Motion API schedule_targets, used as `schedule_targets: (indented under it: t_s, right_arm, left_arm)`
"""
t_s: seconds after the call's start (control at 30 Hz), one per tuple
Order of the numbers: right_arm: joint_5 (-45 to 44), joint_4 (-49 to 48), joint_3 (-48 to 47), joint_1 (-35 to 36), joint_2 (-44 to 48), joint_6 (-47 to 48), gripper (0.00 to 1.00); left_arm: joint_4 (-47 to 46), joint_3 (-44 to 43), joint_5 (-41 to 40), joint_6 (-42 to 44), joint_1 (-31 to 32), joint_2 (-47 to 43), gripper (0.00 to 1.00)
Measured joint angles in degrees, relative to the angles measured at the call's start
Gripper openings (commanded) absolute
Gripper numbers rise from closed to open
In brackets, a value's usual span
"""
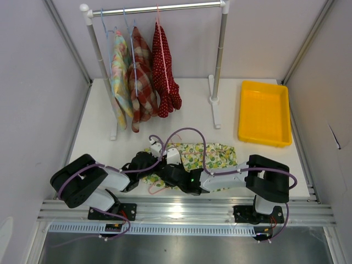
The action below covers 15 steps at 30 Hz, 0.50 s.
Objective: Place the skirt on the hanger
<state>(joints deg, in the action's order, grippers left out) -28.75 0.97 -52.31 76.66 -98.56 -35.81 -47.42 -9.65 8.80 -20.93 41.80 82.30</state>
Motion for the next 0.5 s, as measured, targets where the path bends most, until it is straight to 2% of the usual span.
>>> schedule_targets:
  t_s: [0.23,0.5]
  right_arm:
    - [-1.60,-2.64,2.93,1.60,2.05,0.66,0.54]
    - [3.74,-8.37,6.58,7.54,4.68,0.79,0.54]
  left_arm:
    - [0.31,-0.13,0.98,-0.02,0.00,0.00,0.00]
    - [-0.46,-2.01,-0.28,-0.09,-1.25,0.00,0.00]
